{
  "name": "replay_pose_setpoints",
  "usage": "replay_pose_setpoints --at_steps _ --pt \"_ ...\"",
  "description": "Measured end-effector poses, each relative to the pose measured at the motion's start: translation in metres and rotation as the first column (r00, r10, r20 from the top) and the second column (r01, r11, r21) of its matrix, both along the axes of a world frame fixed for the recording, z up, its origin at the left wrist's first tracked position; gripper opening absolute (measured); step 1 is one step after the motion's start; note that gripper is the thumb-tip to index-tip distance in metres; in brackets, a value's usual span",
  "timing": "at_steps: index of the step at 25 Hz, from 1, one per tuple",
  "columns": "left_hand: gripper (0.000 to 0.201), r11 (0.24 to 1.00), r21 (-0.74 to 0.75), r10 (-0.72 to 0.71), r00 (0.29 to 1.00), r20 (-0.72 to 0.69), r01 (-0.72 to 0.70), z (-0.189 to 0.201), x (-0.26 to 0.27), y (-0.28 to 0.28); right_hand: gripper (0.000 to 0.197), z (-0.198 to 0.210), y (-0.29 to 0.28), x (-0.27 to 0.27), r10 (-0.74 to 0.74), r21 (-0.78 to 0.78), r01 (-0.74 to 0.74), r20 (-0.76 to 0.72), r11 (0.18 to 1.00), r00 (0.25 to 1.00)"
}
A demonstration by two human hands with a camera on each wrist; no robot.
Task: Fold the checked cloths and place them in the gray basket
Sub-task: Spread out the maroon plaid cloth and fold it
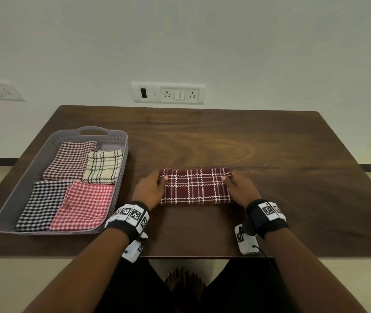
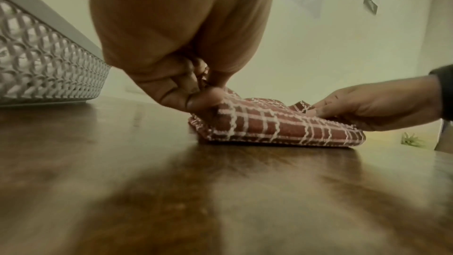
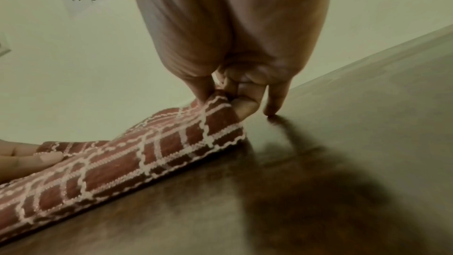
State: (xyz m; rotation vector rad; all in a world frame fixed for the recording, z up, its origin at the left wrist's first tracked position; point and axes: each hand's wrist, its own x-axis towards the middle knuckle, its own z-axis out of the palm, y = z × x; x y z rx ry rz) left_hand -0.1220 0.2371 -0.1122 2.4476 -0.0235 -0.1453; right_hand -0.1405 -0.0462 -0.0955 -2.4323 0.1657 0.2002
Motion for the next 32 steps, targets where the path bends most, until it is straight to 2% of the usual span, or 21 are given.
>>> replay_pose_setpoints --at_steps 4,9,12,17,19,20,22,23,24,25,26,28,29,30,32 --pt "0.029 0.994 0.100 0.039 0.999 0.005 -0.040 0.001 0.014 -0.006 0.033 -0.009 0.004 0.013 -0.037 -0.127 0.038 0.008 0.991 0.999" --pt "0.028 0.970 0.242 0.003 0.999 0.051 -0.015 0.010 0.023 -0.017 0.033 -0.011 0.005 0.018 -0.066 -0.208 0.070 0.027 0.976 0.997" --pt "0.030 0.950 0.309 0.027 0.999 0.036 -0.037 0.010 0.030 -0.020 0.032 -0.012 0.006 0.020 -0.076 -0.263 0.085 0.043 0.961 0.996" --pt "0.039 0.943 0.307 0.174 0.978 -0.117 -0.131 0.008 0.035 -0.021 0.029 -0.010 0.016 0.026 -0.156 -0.317 0.139 -0.029 0.938 0.987" --pt "0.035 0.938 0.302 0.209 0.972 -0.102 -0.170 0.010 0.027 -0.021 0.034 -0.007 0.018 0.020 -0.184 -0.297 0.173 -0.010 0.939 0.983" --pt "0.031 0.940 0.284 0.201 0.979 -0.013 -0.189 0.012 0.022 -0.021 0.042 -0.004 0.020 0.015 -0.144 -0.326 0.153 0.053 0.933 0.988" --pt "0.026 0.977 0.167 0.084 0.954 0.287 -0.136 0.017 0.010 -0.026 0.061 0.000 0.036 0.012 0.089 -0.383 -0.012 0.182 0.924 0.979" --pt "0.026 0.991 0.129 -0.030 0.923 0.383 -0.022 0.018 0.005 -0.032 0.067 0.001 0.048 0.012 0.242 -0.387 -0.157 0.181 0.909 0.953" --pt "0.030 0.986 0.115 -0.157 0.902 0.402 0.120 0.017 0.000 -0.039 0.070 0.000 0.062 0.012 0.374 -0.385 -0.300 0.130 0.873 0.918" --pt "0.037 0.966 0.106 -0.257 0.908 0.332 0.234 0.015 -0.006 -0.045 0.072 -0.003 0.074 0.013 0.456 -0.383 -0.410 0.032 0.827 0.889" --pt "0.045 0.948 0.108 -0.316 0.930 0.187 0.300 0.012 -0.009 -0.049 0.074 -0.007 0.081 0.014 0.481 -0.381 -0.477 -0.094 0.792 0.872" --pt "0.062 0.907 0.226 -0.340 0.934 -0.106 0.356 0.003 -0.010 -0.047 0.076 -0.015 0.079 0.017 0.445 -0.412 -0.519 -0.267 0.749 0.855" --pt "0.067 0.880 0.295 -0.332 0.926 -0.179 0.372 -0.003 -0.010 -0.045 0.076 -0.018 0.071 0.018 0.421 -0.437 -0.511 -0.292 0.740 0.859" --pt "0.069 0.868 0.328 -0.317 0.924 -0.213 0.374 -0.009 -0.010 -0.045 0.078 -0.021 0.060 0.018 0.386 -0.445 -0.481 -0.292 0.755 0.875" --pt "0.073 0.871 0.340 -0.279 0.927 -0.252 0.354 -0.010 -0.011 -0.049 0.085 -0.022 0.038 0.018 0.240 -0.389 -0.331 -0.265 0.860 0.934"
